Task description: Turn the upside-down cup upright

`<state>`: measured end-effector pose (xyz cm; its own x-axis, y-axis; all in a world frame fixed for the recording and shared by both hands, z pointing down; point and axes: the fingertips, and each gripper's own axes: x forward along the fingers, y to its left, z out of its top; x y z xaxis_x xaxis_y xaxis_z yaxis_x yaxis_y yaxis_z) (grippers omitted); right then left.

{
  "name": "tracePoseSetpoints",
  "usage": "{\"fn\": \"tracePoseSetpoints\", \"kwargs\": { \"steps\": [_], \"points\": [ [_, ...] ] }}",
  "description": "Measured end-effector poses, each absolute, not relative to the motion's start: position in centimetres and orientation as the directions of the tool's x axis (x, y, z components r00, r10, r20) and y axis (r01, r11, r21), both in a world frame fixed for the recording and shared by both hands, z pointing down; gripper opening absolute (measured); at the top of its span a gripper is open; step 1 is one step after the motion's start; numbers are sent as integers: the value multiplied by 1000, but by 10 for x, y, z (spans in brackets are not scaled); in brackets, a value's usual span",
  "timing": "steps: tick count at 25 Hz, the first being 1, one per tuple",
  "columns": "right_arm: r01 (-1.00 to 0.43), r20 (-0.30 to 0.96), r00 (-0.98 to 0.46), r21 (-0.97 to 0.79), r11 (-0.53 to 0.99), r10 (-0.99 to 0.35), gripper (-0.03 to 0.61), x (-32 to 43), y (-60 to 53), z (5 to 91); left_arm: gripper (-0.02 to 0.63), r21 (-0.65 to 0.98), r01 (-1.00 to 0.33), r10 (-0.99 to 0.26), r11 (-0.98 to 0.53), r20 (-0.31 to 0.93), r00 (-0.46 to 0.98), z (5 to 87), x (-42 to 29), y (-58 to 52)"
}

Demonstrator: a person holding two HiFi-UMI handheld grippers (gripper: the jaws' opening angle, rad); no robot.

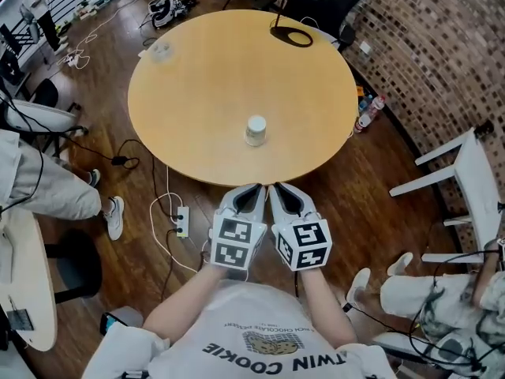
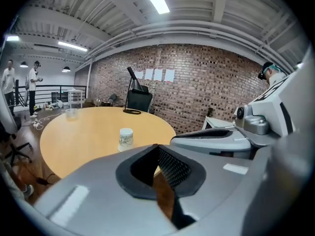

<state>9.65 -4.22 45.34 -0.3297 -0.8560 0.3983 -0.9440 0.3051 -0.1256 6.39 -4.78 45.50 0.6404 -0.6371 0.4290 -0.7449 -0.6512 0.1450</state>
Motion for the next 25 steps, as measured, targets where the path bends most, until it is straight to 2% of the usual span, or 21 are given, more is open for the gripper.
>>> {"fn": "tracePoseSetpoints", "kwargs": {
  "steps": [5, 14, 19, 25],
  "points": [
    [-952, 416, -307, -112, 286, -856, 48, 83, -93, 462, 6, 159, -741, -628, -652, 435, 646, 459, 45, -93],
    [-958, 464, -287, -117, 263, -838, 200, 74, -167, 492, 6, 170, -751, -628, -638, 450, 635, 467, 23, -146],
    [-961, 486, -273, -113, 251, -830, 215, 88, -200, 512, 6, 159, -764, -638, -626, 459, 618, 469, 29, -176],
    [-952, 536, -299, -109, 287, -790, 318, 94, -231, 546, 6, 142, -806, -678, -574, 469, 566, 469, 28, -209]
  ]
}}
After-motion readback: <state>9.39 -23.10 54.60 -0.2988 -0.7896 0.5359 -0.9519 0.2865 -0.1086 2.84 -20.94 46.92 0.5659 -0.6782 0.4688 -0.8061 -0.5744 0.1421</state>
